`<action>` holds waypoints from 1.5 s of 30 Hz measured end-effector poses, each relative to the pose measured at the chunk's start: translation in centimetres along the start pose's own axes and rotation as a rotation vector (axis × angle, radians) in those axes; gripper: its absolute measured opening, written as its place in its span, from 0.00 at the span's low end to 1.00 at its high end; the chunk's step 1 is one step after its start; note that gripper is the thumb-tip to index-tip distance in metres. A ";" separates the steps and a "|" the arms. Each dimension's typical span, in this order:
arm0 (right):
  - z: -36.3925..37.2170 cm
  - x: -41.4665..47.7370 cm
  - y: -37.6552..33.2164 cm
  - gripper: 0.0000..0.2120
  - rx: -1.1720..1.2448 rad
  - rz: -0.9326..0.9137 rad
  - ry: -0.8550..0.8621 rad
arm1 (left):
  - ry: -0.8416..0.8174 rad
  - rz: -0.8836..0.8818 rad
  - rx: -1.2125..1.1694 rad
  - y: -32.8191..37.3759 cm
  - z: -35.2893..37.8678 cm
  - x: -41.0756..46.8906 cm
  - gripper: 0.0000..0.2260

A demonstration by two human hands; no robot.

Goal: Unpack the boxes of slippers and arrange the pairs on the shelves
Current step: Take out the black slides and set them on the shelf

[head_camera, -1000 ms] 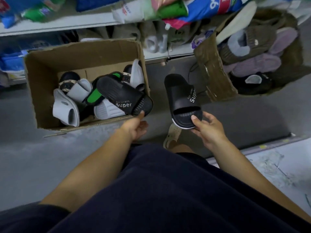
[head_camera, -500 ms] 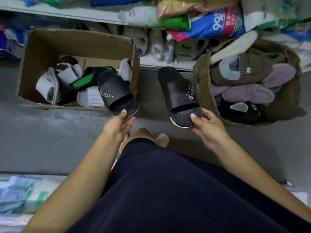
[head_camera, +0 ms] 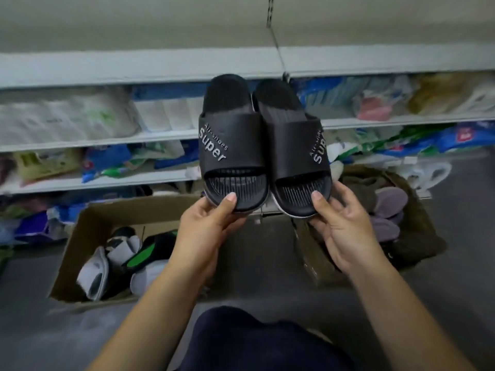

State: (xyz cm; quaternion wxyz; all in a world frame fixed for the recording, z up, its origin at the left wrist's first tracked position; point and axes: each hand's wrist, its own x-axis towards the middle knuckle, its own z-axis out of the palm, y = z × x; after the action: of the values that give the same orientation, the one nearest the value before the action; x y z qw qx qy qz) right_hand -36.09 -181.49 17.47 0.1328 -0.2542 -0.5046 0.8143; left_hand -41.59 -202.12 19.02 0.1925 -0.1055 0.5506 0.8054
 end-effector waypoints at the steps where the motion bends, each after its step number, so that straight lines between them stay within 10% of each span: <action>1: 0.2 0.1 -1.1 0.25 0.018 -0.042 0.011 | -0.042 0.041 0.024 1.0 1.0 0.1 0.08; 18: -11.1 7.0 -23.7 0.37 0.090 -0.451 -0.140 | -0.167 0.452 0.054 5.0 26.5 -1.0 0.11; 35: -7.0 20.8 -44.3 0.07 -0.013 -0.464 -0.140 | -0.174 0.414 0.043 21.3 44.0 7.1 0.17; 41: -6.0 23.8 -47.3 0.18 -0.140 -0.516 -0.266 | -0.082 0.671 0.301 22.9 45.3 10.9 0.14; 45: -4.2 25.4 -48.3 0.14 -0.611 -0.748 -0.035 | 0.175 0.900 0.714 25.3 45.6 14.5 0.17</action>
State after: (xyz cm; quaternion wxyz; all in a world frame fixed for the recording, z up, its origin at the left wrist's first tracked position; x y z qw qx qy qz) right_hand -56.98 -144.27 51.80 0.3272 -0.0690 -0.7796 0.5295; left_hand -63.52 -165.06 51.85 -0.1913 0.1443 0.7927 0.5606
